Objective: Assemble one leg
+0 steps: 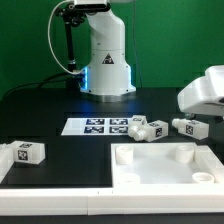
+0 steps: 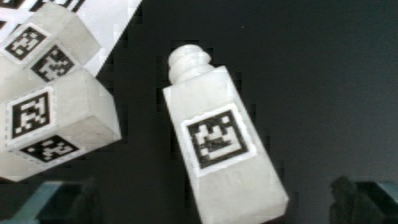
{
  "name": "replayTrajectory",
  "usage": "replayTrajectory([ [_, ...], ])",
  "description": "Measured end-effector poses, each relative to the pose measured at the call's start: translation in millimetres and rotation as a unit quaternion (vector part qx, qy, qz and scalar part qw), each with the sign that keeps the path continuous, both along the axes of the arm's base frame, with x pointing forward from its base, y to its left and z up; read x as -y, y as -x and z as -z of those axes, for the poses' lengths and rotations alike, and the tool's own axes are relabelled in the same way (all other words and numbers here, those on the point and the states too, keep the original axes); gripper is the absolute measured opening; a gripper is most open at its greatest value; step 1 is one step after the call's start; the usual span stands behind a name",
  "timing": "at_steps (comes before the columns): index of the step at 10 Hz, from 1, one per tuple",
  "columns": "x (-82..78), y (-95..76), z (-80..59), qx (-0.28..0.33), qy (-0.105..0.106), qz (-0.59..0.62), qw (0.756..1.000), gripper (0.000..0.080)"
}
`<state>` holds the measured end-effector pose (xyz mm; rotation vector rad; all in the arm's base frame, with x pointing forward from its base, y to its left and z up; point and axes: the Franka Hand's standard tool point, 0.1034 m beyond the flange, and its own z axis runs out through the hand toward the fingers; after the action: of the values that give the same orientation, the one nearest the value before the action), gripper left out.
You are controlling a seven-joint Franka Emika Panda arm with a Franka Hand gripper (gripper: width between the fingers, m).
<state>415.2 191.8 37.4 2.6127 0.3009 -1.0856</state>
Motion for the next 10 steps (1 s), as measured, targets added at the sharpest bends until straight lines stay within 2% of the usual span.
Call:
replayTrajectory([
  [1, 0.5, 1.1, 1.8, -0.001, 0.000, 0.001, 1.000, 0.0649],
  [5, 5.5, 18.4, 26.2, -0.023, 0.013, 0.007, 1.000, 0.0649],
  [8, 6.9, 19.0, 28.0, -0.024, 0.016, 0.009, 1.000, 0.0637],
  [10, 7.6, 18.7, 28.0, -0.024, 0.016, 0.010, 1.000, 0.0284],
])
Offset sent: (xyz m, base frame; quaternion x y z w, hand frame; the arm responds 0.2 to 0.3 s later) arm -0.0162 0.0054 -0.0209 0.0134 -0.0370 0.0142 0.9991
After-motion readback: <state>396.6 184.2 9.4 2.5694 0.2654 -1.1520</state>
